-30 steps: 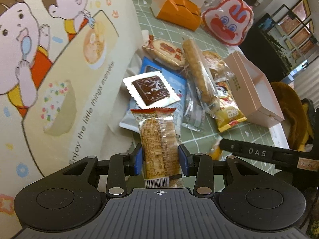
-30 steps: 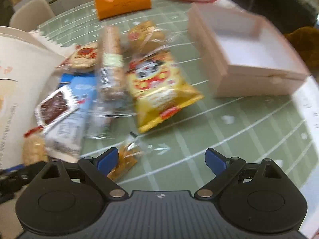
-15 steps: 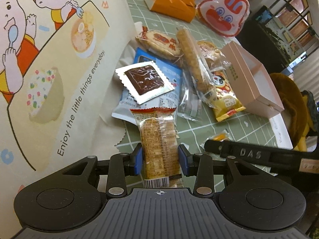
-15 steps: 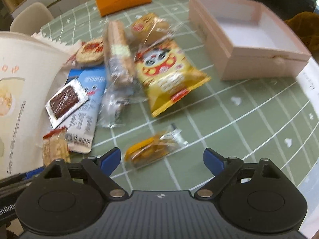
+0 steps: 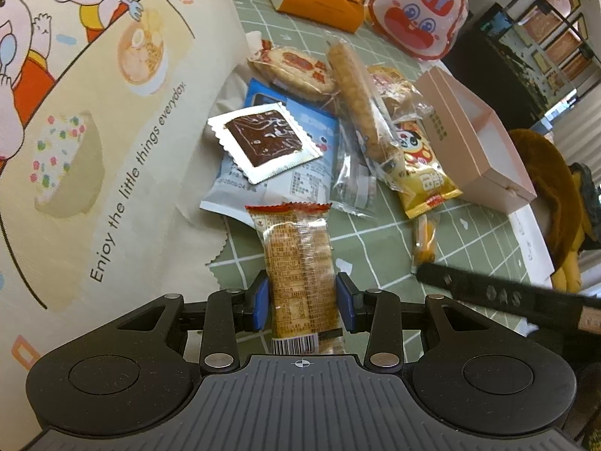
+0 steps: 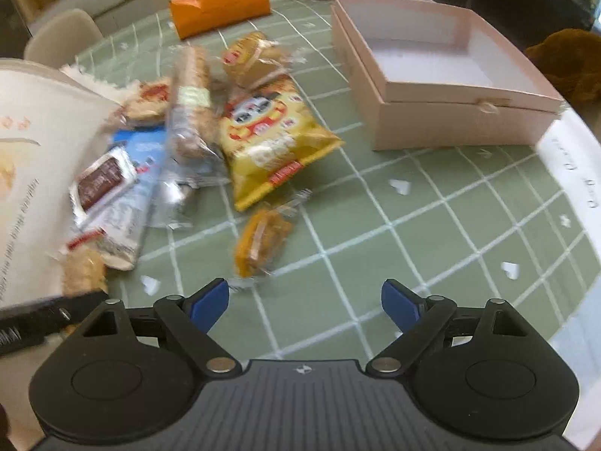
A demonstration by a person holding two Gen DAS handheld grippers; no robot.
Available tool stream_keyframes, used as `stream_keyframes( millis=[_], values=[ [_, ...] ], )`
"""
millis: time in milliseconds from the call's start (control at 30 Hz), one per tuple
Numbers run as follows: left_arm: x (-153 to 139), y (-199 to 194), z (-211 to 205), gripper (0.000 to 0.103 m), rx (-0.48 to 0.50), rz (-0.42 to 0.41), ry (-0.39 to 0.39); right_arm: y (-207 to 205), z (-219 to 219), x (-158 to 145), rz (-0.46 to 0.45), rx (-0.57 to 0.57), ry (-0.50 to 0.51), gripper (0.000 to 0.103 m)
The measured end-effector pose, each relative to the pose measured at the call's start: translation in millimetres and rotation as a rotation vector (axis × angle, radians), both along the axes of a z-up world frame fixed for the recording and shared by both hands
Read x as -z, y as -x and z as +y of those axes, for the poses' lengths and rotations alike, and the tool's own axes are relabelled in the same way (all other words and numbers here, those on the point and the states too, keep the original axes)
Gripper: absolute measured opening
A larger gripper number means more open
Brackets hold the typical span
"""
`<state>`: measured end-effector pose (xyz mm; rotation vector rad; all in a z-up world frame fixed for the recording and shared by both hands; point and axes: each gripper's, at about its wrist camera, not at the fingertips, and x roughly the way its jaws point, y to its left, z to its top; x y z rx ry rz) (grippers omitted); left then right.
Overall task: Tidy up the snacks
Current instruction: 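Grasp the small orange wrapped candy with the right tool while the left tool holds the wafer bar, then carry both snacks over the pink box and open both tools to drop them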
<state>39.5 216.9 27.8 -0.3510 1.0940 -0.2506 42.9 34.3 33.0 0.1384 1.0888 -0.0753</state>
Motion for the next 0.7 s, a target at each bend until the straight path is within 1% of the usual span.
stream_keyframes(
  millis=[33,67,100,233,333,400,467,533,600,700],
  values=[
    [0,1,-1,0.042,0.003,0.0,-0.004,-3,2,1,-0.008,0.002,-0.003,0.08],
    [0,1,-2,0.042,0.004,0.001,-0.008,-6,5,2,-0.011,0.002,-0.003,0.07],
    [0,2,-2,0.042,0.005,0.001,-0.013,-10,8,3,-0.013,-0.002,-0.002,0.067],
    [0,4,-7,0.042,0.015,0.0,-0.036,-26,22,5,-0.036,-0.008,0.043,0.064],
    [-1,7,-9,0.042,0.023,0.0,-0.038,-34,24,8,-0.031,-0.011,0.051,0.062],
    [-1,10,-9,0.042,0.023,0.0,-0.034,-35,25,9,-0.03,-0.027,0.061,0.052],
    [-2,12,-10,0.042,0.028,-0.002,-0.027,-35,24,8,-0.027,-0.036,0.072,0.034],
    [-4,15,-13,0.042,0.039,-0.013,-0.015,-32,17,6,-0.018,-0.037,0.064,0.026],
    [-6,17,-19,0.042,0.056,-0.023,-0.013,-25,8,3,-0.01,-0.034,0.044,0.025],
    [-6,19,-35,0.042,0.1,-0.015,-0.017,-9,-7,0,-0.008,-0.023,0.047,0.024]
  ],
)
